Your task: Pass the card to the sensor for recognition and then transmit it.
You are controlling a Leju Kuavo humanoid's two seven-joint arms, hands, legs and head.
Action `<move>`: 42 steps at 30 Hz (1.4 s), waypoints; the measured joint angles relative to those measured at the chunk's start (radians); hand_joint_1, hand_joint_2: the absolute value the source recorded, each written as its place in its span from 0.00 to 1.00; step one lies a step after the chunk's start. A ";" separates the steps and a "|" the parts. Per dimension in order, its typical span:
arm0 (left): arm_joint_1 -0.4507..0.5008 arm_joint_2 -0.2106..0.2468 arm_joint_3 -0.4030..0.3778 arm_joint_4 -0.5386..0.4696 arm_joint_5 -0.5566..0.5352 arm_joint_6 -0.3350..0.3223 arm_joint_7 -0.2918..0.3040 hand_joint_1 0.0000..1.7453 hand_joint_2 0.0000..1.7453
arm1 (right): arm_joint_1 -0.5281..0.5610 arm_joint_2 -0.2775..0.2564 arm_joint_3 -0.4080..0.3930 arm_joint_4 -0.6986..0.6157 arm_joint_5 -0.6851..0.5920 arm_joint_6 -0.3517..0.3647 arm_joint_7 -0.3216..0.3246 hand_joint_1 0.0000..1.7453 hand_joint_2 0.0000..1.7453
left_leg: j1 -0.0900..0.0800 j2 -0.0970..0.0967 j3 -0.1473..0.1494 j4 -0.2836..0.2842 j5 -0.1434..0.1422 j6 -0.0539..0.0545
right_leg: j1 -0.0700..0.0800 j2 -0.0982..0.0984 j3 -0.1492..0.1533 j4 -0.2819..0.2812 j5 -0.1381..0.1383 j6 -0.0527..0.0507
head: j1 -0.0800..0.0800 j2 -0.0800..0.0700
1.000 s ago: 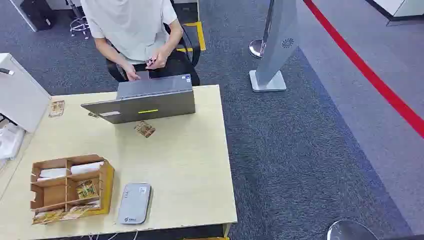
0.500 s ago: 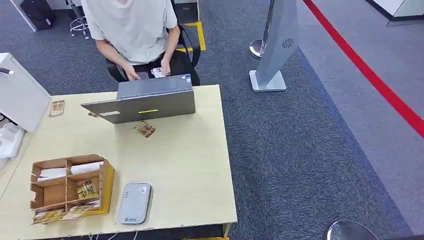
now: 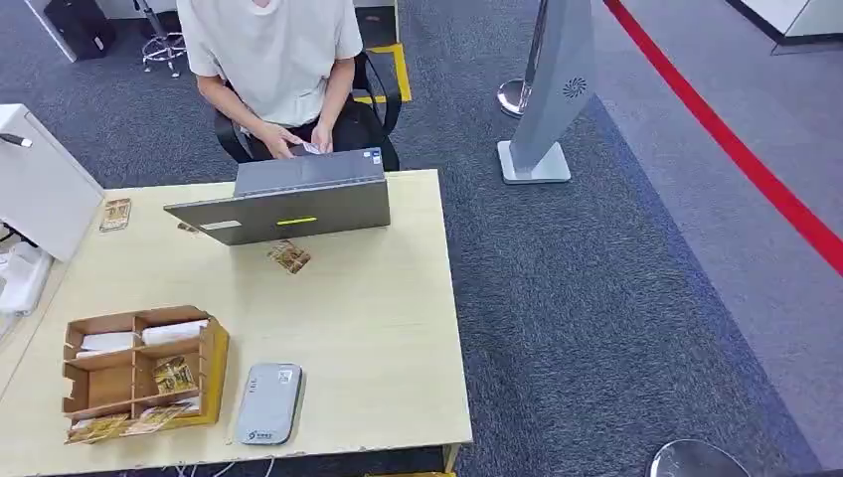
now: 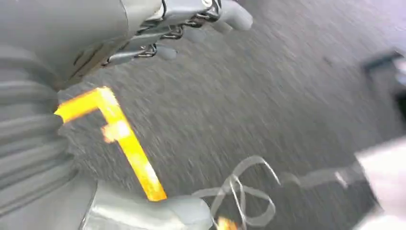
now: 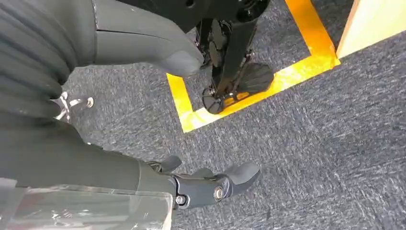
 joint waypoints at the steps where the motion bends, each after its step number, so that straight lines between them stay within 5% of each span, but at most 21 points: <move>1: 0.012 0.000 -0.025 -0.036 -0.002 -0.007 0.000 0.00 1.00 | -0.001 0.001 -0.003 0.000 0.008 0.000 -0.001 0.00 1.00 | 0.000 0.000 0.000 0.000 0.000 0.000 | 0.000 0.000 0.000 0.000 0.000 0.000 | 0.000 0.000; 4: 0.035 -0.001 -0.044 -0.171 -0.019 -0.080 0.000 0.00 1.00 | -0.001 0.000 -0.003 -0.001 0.048 0.012 -0.004 0.00 1.00 | 0.000 0.000 0.000 0.000 0.000 0.000 | 0.000 0.000 0.001 0.000 0.000 0.000 | 0.000 0.000; 6: 0.022 0.003 0.001 -0.227 -0.073 -0.223 0.000 0.00 1.00 | 0.000 0.000 -0.003 -0.009 0.079 0.031 -0.004 0.00 1.00 | 0.000 0.000 0.000 0.000 0.001 -0.001 | 0.000 0.000 0.001 0.000 0.000 -0.001 | -0.001 0.000; 8: -0.013 0.004 0.082 -0.264 -0.164 -0.365 0.017 0.00 1.00 | 0.001 -0.008 -0.003 -0.011 0.115 0.044 -0.003 0.00 1.00 | 0.001 0.000 0.000 0.000 0.002 -0.003 | 0.001 0.000 0.001 0.000 0.001 -0.001 | -0.001 0.000; 12: -0.122 0.022 0.295 -0.364 -0.372 -0.581 0.149 0.00 1.00 | 0.001 -0.036 -0.002 0.004 0.181 0.039 0.005 0.00 1.00 | 0.002 0.000 0.000 0.000 0.003 -0.004 | 0.002 0.000 0.001 0.001 0.001 -0.002 | -0.001 0.000; 17: -0.238 0.067 0.502 -0.452 -0.509 -0.713 0.164 0.00 1.00 | 0.003 -0.060 -0.002 0.028 0.225 0.022 0.034 0.00 1.00 | 0.002 0.000 0.000 0.000 0.003 -0.004 | 0.003 0.001 0.000 0.001 0.002 -0.003 | 0.000 0.000; 21: -0.286 0.105 0.510 -0.542 -0.645 -0.617 0.176 0.00 1.00 | 0.001 -0.067 -0.002 0.040 0.258 0.021 0.048 0.00 1.00 | 0.002 0.000 -0.001 0.000 0.003 -0.004 | 0.003 0.000 0.000 0.001 0.002 -0.003 | -0.001 0.000; 30: -0.295 0.160 0.441 -0.605 -0.699 -0.482 0.142 0.00 1.00 | 0.000 -0.078 -0.002 0.065 0.284 0.011 0.050 0.00 1.00 | 0.002 0.000 0.000 0.000 0.003 -0.004 | 0.003 0.001 -0.002 0.001 0.002 -0.003 | -0.001 0.000; 34: -0.340 0.279 0.300 -0.607 -1.082 -0.252 0.242 0.00 1.00 | -0.005 -0.097 0.000 0.101 0.335 -0.006 0.048 0.00 1.00 | 0.002 -0.003 -0.002 0.000 0.005 -0.005 | 0.003 -0.003 -0.003 0.001 0.002 -0.003 | 0.000 0.000; 39: -0.476 0.474 0.074 -0.537 -1.581 -0.159 0.423 0.00 1.00 | -0.017 -0.129 0.005 0.161 0.357 -0.029 0.043 0.00 1.00 | 0.003 -0.002 -0.002 0.000 0.009 -0.009 | 0.004 -0.002 -0.002 0.002 0.007 -0.009 | -0.002 0.000; 42: -0.506 0.528 -0.021 -0.507 -1.654 -0.141 0.459 0.00 1.00 | -0.017 -0.140 0.008 0.182 0.357 -0.032 0.043 0.00 1.00 | 0.003 0.001 -0.002 0.000 0.009 -0.009 | 0.004 0.002 -0.003 0.002 0.008 -0.009 | -0.002 0.000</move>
